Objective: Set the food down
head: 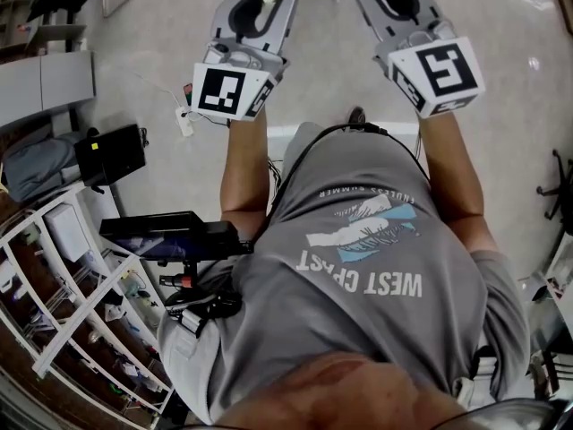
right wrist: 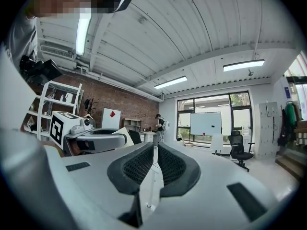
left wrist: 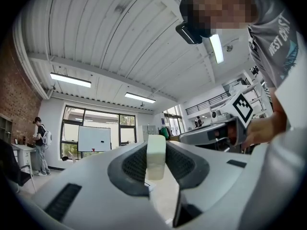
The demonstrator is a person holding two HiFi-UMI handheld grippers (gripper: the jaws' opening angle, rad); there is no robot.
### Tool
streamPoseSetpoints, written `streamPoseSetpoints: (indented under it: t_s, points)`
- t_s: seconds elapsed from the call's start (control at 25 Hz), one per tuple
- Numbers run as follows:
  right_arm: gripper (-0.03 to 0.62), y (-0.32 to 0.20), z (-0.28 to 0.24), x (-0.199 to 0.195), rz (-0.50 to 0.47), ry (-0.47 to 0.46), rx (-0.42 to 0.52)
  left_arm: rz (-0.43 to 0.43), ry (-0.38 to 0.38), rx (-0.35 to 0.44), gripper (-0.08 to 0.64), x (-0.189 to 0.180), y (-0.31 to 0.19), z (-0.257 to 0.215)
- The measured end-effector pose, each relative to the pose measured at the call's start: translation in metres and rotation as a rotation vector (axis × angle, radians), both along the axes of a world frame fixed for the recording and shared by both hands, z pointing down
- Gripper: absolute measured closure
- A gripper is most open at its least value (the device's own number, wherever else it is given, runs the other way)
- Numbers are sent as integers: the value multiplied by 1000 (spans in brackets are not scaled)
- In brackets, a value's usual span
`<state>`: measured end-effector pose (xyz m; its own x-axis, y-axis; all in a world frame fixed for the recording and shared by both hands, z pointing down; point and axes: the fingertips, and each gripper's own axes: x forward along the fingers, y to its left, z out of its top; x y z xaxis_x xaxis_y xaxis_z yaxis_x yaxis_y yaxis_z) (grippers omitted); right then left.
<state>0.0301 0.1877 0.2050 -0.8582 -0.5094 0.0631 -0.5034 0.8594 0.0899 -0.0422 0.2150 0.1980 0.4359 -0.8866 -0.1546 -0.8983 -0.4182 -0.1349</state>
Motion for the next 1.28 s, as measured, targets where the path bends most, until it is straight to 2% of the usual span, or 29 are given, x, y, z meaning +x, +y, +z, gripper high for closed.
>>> streamPoseSetpoints:
  t_s: [0.12, 0.28, 0.48, 0.88, 1.04, 1.28]
  points:
    - [583, -13, 1, 4, -1, -4, -18, -9, -6, -8, 456, 2, -10, -3]
    - [583, -16, 41, 10, 9, -17, -40, 6, -22, -32, 456, 7, -16, 35]
    - [582, -58, 33, -27, 37, -9, -39, 39, -29, -29, 456, -29, -59, 25]
    - [583, -40, 51, -29, 126, -44, -27, 115, -48, -4, 456, -36, -43, 41]
    - [582, -35, 57, -30, 142, -24, -27, 136, -40, -9, 456, -38, -43, 46]
    - [582, -84, 72, -34, 131, -20, -34, 128, -36, -23, 456, -41, -89, 65]
